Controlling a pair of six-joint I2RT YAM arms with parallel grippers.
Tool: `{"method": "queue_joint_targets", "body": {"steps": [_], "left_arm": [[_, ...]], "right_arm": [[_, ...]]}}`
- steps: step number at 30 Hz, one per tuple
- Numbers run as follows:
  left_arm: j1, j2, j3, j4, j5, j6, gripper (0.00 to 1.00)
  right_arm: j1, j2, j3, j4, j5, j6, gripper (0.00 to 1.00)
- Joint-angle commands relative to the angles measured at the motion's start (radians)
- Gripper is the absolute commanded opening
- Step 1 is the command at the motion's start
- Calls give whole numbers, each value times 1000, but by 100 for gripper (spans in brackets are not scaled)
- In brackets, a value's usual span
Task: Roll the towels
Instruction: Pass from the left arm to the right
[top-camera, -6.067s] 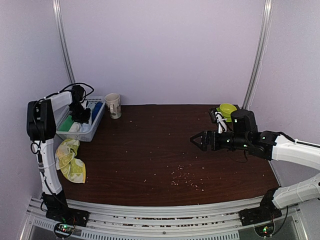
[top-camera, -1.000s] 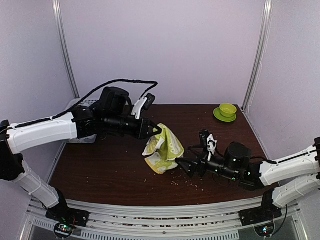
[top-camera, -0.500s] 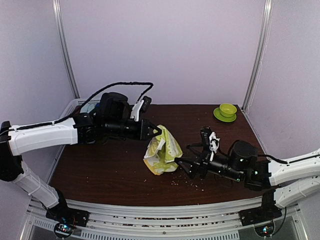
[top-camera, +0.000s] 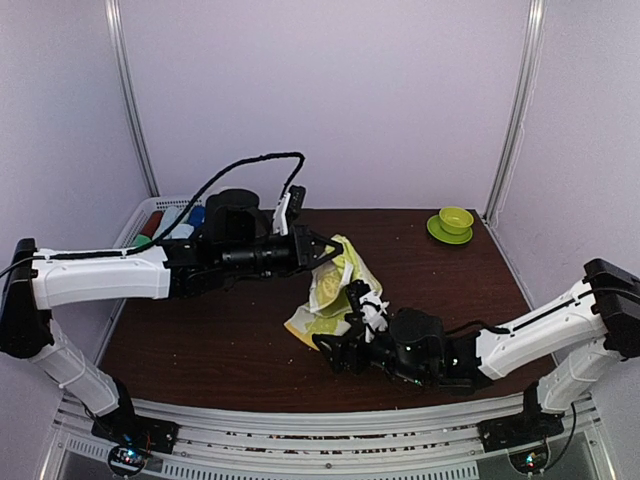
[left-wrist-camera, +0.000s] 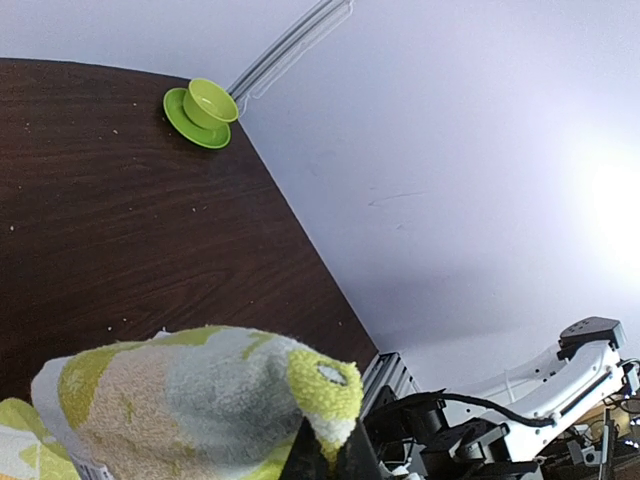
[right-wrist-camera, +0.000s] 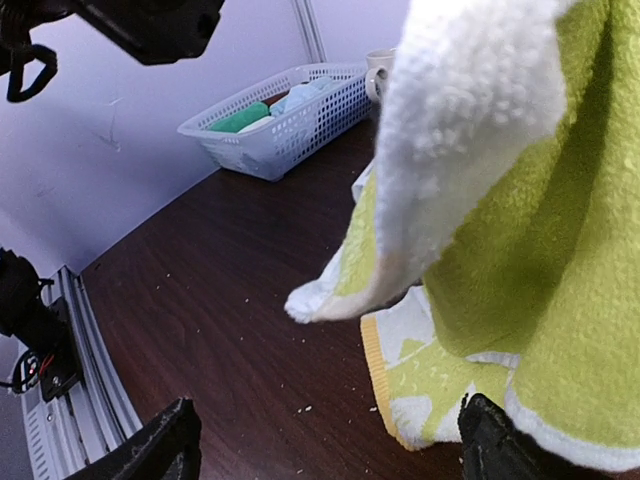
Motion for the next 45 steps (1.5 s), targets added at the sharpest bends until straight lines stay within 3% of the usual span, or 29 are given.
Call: {"method": "queue_joint_targets", "body": {"steps": [1,6,9,12,17,26,29,35,37,39,42,44,45], "left_arm": [[-15,8,-18,185,-18,-51,0],[-25,13,-40,252,-30,-70,0],[-28,15,-47,268,-33,-70,0],[-29,15,-58,288,-36,-71,0],[-29,-3,-69,286,-75,-55,0],[-30,-59,-65,209,-205,33,0],[-29,-56,-69,211,-205,34,0],[-29,-25,-71,224,-175,27,3],[-29,-24,-68,208,-185,46,10],[-29,-32,-59,173,-202,82,26],[-28,-71,-48,96,-250,153,70],[-28,-101,-56,49,-298,201,92],[-27,-112,-68,35,-321,227,97]], "right_arm": [[-14,39,61,112,106,39,90],[-75,87,38,268,27,126,87],[-99,99,10,363,-35,153,81],[-111,113,39,322,-59,156,68],[-117,100,51,302,-147,177,35],[-117,-6,62,107,-264,213,16],[-116,-53,63,61,-237,187,0],[-127,-108,99,-29,-193,128,0],[-132,-134,119,-93,-171,119,0],[-147,-172,139,-173,-156,107,0],[-190,-275,160,-309,-143,99,0],[-227,-352,172,-394,-123,95,0],[-247,-391,181,-433,-117,93,0]]}}
